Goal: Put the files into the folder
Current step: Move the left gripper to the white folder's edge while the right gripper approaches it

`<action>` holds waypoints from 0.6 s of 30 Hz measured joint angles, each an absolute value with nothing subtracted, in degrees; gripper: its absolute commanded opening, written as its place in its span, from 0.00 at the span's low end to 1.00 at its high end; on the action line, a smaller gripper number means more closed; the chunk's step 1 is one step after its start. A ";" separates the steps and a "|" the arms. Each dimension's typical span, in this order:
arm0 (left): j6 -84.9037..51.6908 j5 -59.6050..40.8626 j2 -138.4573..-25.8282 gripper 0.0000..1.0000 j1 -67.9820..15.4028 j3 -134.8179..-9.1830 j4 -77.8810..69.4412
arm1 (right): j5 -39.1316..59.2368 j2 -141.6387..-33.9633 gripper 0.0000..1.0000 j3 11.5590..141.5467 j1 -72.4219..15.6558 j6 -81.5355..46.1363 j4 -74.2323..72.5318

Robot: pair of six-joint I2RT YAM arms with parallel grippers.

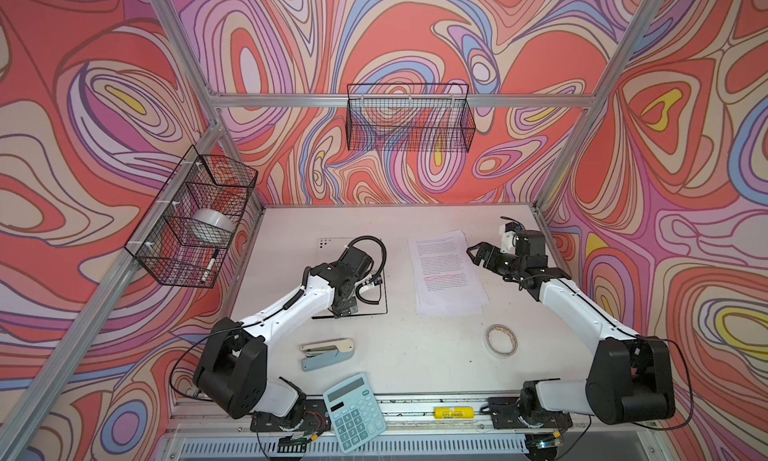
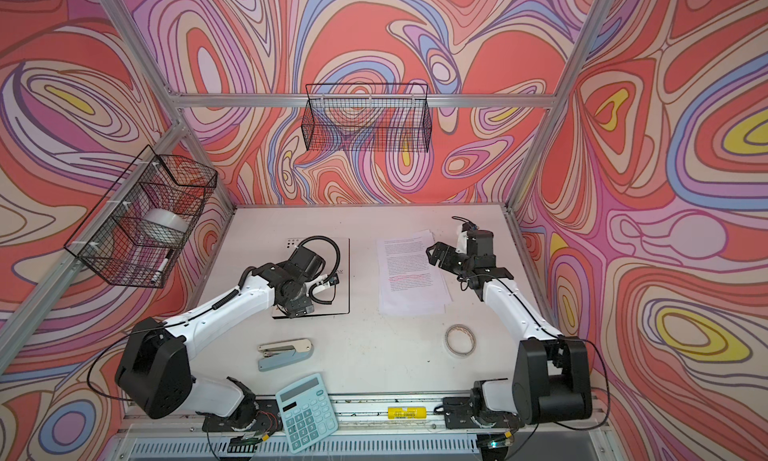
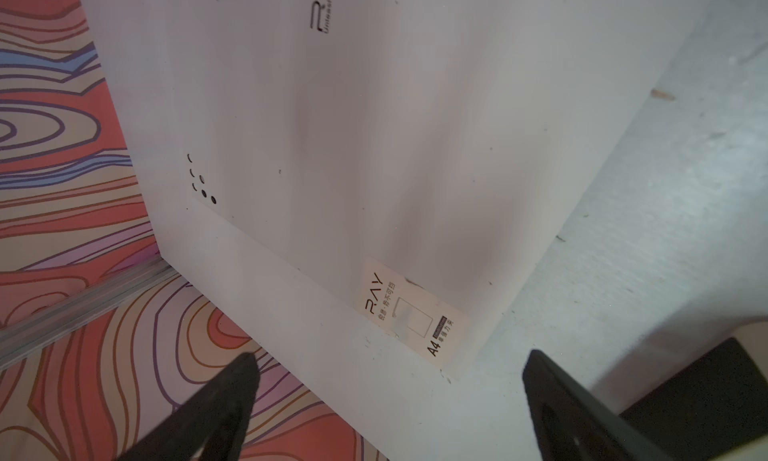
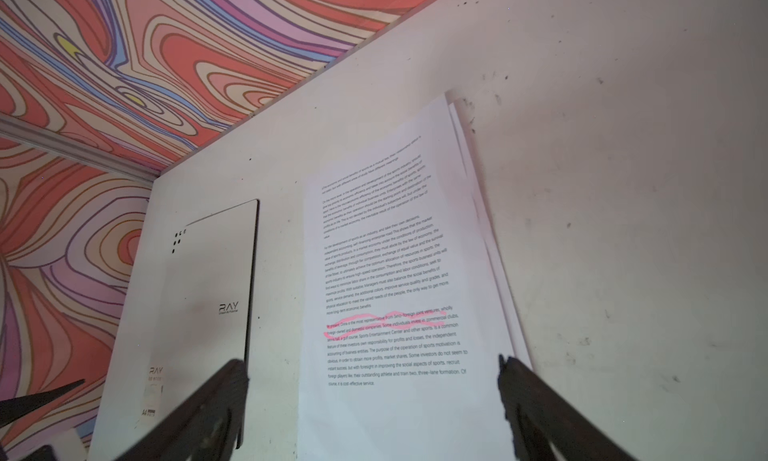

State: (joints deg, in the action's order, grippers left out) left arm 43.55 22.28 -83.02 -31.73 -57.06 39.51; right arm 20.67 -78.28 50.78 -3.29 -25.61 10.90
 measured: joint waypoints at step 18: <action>45.47 26.11 -81.30 1.00 -34.96 -43.72 26.72 | 26.15 -86.46 0.98 54.19 -6.48 -27.44 8.60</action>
